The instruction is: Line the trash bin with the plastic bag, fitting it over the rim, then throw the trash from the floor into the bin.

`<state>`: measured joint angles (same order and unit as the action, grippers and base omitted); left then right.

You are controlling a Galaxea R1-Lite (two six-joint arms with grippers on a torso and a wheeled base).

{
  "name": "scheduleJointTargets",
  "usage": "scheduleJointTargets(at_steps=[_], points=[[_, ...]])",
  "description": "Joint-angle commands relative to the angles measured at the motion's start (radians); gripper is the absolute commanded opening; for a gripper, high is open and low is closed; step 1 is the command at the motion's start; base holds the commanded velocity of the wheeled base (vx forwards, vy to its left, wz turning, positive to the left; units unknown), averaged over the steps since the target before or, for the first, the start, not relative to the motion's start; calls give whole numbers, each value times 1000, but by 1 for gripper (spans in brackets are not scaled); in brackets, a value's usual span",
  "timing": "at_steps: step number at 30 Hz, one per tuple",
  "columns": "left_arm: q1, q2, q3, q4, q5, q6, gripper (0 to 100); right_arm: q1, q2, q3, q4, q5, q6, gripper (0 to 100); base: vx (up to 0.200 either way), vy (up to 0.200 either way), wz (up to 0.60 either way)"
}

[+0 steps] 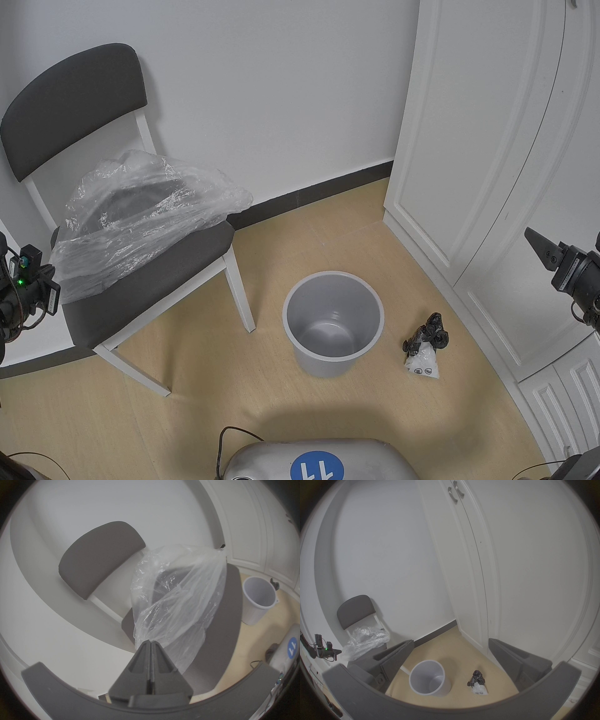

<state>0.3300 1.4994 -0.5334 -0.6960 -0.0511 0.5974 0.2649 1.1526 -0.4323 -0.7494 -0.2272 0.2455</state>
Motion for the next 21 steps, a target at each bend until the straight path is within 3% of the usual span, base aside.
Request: scheduleJointTargets(at_steps=[1, 8, 21], points=[[-3, -76, 30, 38, -41, -19, 0, 30, 3, 9, 2, 0, 1, 100, 0, 0, 0], [-28, -130, 26, 107, -98, -110, 0, 71, 30, 27, -4, -1, 3, 100, 0, 0, 0], [-12, -80, 33, 107, -93, -117, 0, 134, 44, 46, -2, -17, 1, 100, 0, 0, 0]])
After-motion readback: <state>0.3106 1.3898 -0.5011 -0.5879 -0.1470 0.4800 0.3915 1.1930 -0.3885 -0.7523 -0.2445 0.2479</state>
